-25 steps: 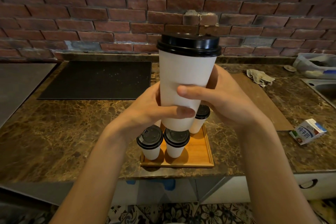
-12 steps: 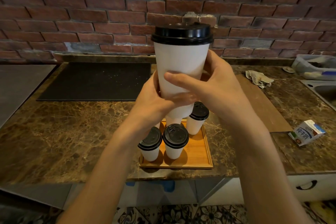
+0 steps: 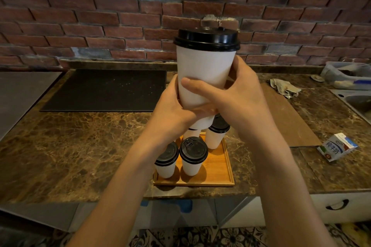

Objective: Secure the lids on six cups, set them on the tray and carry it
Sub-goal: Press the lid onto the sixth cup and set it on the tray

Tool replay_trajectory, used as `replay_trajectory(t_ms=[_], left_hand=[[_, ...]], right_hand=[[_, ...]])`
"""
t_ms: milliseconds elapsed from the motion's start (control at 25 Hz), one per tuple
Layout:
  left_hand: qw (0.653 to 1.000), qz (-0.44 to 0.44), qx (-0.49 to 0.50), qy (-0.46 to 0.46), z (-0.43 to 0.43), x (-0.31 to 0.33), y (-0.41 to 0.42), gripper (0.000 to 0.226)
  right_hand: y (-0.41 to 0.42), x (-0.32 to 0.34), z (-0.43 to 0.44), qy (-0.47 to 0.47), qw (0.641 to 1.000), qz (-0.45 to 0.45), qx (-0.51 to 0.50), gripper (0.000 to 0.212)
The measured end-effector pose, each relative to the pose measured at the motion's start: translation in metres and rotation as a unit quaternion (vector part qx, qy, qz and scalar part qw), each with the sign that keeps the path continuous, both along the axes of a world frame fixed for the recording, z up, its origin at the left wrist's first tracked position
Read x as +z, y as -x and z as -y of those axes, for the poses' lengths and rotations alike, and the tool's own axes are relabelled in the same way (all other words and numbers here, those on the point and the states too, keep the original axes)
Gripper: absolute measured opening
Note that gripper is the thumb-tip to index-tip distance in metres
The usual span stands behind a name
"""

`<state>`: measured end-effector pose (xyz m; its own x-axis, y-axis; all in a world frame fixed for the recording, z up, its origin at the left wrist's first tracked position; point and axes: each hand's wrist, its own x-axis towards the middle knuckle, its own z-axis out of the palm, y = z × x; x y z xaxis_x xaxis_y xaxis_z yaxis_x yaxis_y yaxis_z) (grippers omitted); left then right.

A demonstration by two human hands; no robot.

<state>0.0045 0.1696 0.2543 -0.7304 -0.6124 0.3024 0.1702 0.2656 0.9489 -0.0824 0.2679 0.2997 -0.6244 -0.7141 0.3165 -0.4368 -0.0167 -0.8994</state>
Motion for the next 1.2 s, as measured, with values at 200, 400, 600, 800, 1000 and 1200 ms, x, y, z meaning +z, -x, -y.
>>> replay_trajectory(t_ms=[200,400,600,800,1000,1200], left_hand=[[0.999,0.003,-0.031,0.011,-0.001,0.01,-0.006,0.066],[0.996,0.031,-0.086,-0.01,0.005,0.01,-0.012,0.068],[0.987,0.045,-0.154,-0.025,0.008,0.009,-0.017,0.071],[0.984,0.047,-0.171,-0.031,0.007,0.006,-0.017,0.072],[0.989,0.036,-0.141,-0.034,0.005,0.005,-0.014,0.067],[0.996,0.034,-0.085,-0.021,0.003,0.007,-0.01,0.074]], right_hand=[[0.011,0.005,-0.004,0.01,0.998,0.009,0.066,0.076],[0.019,0.006,-0.009,0.017,0.99,0.039,0.136,0.073],[0.024,0.001,-0.012,0.014,0.978,0.081,0.19,0.069],[0.025,-0.001,-0.015,0.0,0.975,0.084,0.206,0.059],[0.023,0.001,-0.013,-0.011,0.983,0.066,0.171,0.061],[0.016,0.009,-0.013,-0.014,0.992,0.037,0.122,0.068]])
